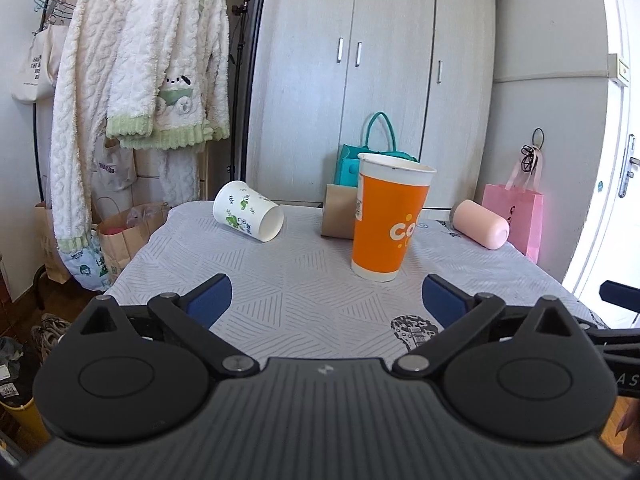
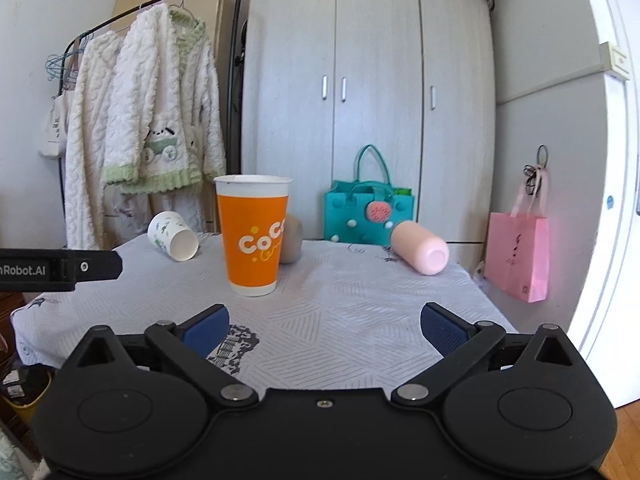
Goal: Flip cup upright
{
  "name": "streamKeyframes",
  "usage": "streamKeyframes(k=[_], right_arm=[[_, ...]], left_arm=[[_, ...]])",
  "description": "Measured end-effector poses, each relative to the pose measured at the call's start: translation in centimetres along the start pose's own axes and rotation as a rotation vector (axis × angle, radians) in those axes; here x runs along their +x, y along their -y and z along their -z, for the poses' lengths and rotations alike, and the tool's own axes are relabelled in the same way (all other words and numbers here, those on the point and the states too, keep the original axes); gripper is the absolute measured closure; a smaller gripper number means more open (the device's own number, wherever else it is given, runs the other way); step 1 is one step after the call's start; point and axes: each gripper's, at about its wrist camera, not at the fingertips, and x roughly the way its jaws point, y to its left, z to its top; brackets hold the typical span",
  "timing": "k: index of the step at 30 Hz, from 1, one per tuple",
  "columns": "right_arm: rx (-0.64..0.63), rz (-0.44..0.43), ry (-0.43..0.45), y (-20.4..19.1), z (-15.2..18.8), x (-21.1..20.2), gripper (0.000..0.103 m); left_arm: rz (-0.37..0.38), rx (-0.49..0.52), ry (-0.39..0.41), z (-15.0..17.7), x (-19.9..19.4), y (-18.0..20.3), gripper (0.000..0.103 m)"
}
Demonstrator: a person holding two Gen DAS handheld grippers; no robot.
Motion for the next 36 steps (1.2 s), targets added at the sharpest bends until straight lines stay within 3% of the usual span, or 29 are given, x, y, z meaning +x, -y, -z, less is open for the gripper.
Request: streamKeyframes(k=[14, 22, 28, 36], right_arm=[[0.051, 0.057, 0.014, 0.7, 1.7, 1.0, 0.0], [0.016, 0.099, 0.04, 0.3, 1.9, 0.7, 0.0], [0.012, 0.12, 0.04, 0.2, 1.9, 0.7, 0.0], [0.008, 0.125, 0.049, 0.1, 1.9, 0.4, 0.0]], left_arm=[[0.004, -0.02, -0.009, 1.4, 1.1, -0.5, 0.0], [-0.027, -0.019, -0.017, 1.6, 1.2, -0.3, 0.0], [-0.077, 0.005, -0.022, 1.7, 1.2, -0.2, 0.0], [-0.06, 0.044, -0.031, 1.9, 1.1, 0.0, 0.0]])
